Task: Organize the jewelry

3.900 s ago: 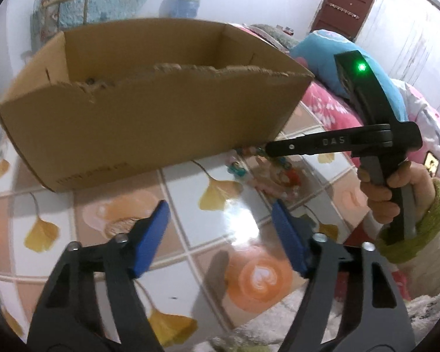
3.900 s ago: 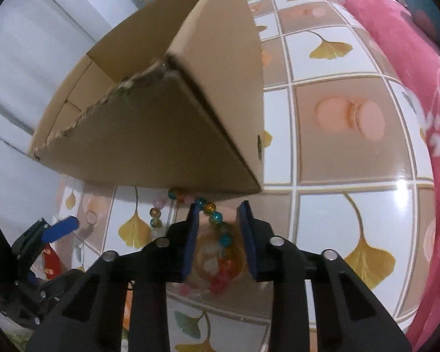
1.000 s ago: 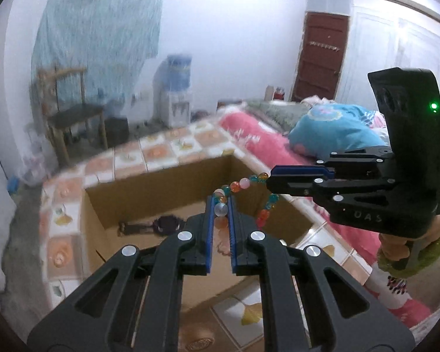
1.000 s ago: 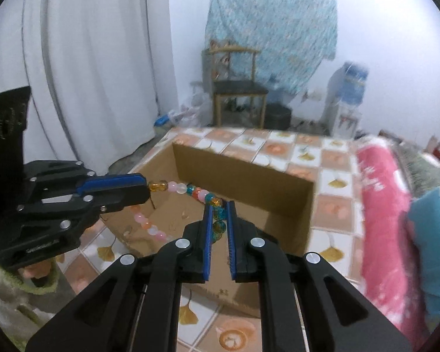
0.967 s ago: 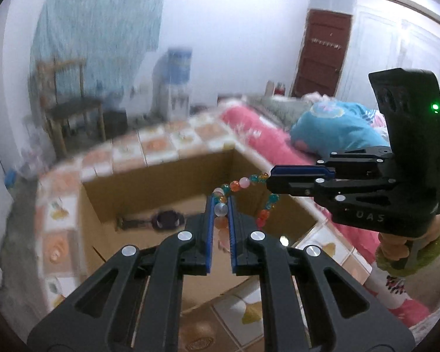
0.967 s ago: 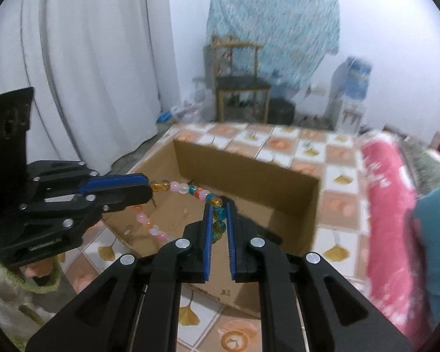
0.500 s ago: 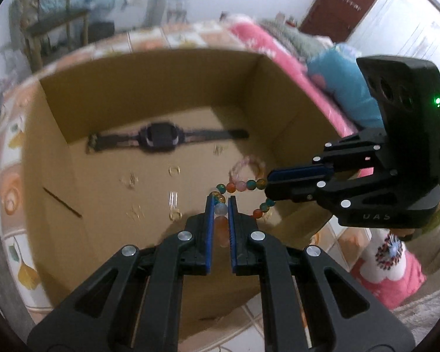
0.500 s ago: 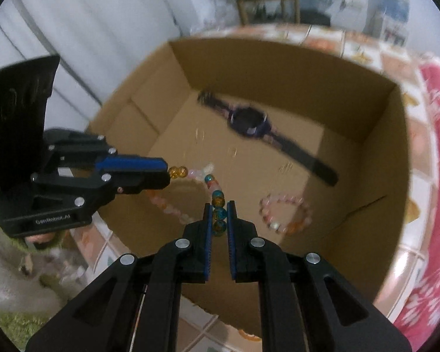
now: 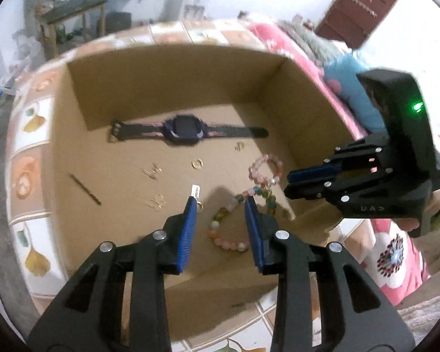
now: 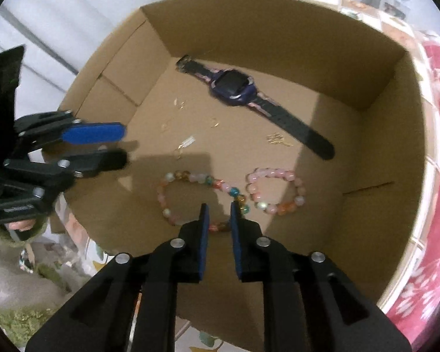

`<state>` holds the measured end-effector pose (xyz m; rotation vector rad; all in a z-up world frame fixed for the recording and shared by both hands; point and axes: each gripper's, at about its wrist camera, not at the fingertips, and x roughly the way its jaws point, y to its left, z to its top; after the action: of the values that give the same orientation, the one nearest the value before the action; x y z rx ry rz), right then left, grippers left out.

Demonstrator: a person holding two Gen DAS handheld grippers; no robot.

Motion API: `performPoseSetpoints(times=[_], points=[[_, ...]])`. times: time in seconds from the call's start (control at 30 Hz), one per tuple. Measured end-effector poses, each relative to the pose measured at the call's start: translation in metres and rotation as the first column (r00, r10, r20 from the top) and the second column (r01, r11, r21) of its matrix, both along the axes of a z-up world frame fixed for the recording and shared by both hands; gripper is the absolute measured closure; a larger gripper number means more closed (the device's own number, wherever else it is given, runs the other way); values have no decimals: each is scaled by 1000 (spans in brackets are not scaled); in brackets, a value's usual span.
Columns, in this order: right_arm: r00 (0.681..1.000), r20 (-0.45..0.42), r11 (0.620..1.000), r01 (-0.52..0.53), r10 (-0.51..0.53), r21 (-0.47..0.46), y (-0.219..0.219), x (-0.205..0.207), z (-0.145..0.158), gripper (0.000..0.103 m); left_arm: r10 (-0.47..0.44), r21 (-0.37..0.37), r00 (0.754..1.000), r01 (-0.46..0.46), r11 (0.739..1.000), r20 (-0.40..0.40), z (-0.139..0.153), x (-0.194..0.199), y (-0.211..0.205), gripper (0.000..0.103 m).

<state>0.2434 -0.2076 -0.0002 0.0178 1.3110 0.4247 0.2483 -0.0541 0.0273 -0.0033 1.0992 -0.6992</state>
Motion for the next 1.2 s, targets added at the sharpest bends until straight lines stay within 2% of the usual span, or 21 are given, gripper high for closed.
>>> performPoseSetpoints(times=[0.07, 0.1, 0.17, 0.2, 0.27, 0.4, 0.43, 0.47, 0.53, 0.6, 0.73, 0.83, 0.9, 0.93, 1.0, 1.13, 1.2], points=[[998, 53, 999, 35, -36, 25, -6, -10, 13, 81, 29, -16, 998, -28, 999, 49, 13, -4, 5, 64], [995, 79, 998, 49, -52, 39, -9, -14, 19, 75, 54, -29, 994, -51, 998, 96, 23, -11, 11, 61], [981, 165, 992, 91, -104, 87, -17, -31, 38, 66, 80, -41, 984, -75, 996, 156, 37, -20, 17, 56], [970, 206, 988, 111, -131, 105, -21, -37, 47, 64, 105, -58, 974, -95, 994, 200, 46, -29, 23, 50], [935, 297, 978, 157, -191, 135, -31, -55, 65, 53, 139, -93, 958, -119, 989, 250, 60, -44, 30, 43], [814, 491, 949, 236, -310, 207, -37, -112, 103, 29, 182, -156, 931, -138, 978, 316, 81, -75, 39, 23], [792, 523, 948, 238, -316, 213, -32, -121, 108, 27, 195, -167, 917, -144, 975, 347, 87, -87, 40, 20], [776, 544, 947, 239, -319, 213, -30, -126, 114, 22, 202, -170, 909, -148, 974, 364, 90, -92, 41, 15], [737, 597, 948, 244, -317, 202, -20, -147, 124, 15, 229, -170, 884, -173, 970, 408, 98, -108, 41, 12], [720, 629, 956, 237, -293, 174, -13, -159, 130, 9, 250, -152, 865, -203, 967, 434, 101, -119, 40, 10], [716, 636, 954, 272, -289, 127, -6, -164, 130, 7, 299, -106, 839, -283, 953, 454, 102, -127, 35, 8], [706, 614, 931, 330, -353, 157, -11, -163, 129, 7, 347, -95, 821, -343, 934, 453, 100, -131, 39, 8], [688, 596, 902, 399, -413, 165, -14, -165, 128, 7, 387, -63, 799, -405, 912, 459, 97, -131, 41, 8], [683, 589, 890, 427, -432, 157, -15, -165, 126, 7, 409, -22, 781, -454, 891, 473, 95, -130, 41, 8], [677, 579, 869, 479, -454, 122, -17, -163, 123, 7, 428, 16, 761, -498, 867, 487, 91, -129, 42, 8], [704, 556, 855, 519, -441, 21, -13, -155, 109, 7, 467, 49, 742, -554, 831, 482, 89, -125, 44, 8], [734, 531, 860, 510, -423, -20, -10, -151, 102, 7, 472, 75, 751, -563, 823, 461, 87, -121, 43, 8]])
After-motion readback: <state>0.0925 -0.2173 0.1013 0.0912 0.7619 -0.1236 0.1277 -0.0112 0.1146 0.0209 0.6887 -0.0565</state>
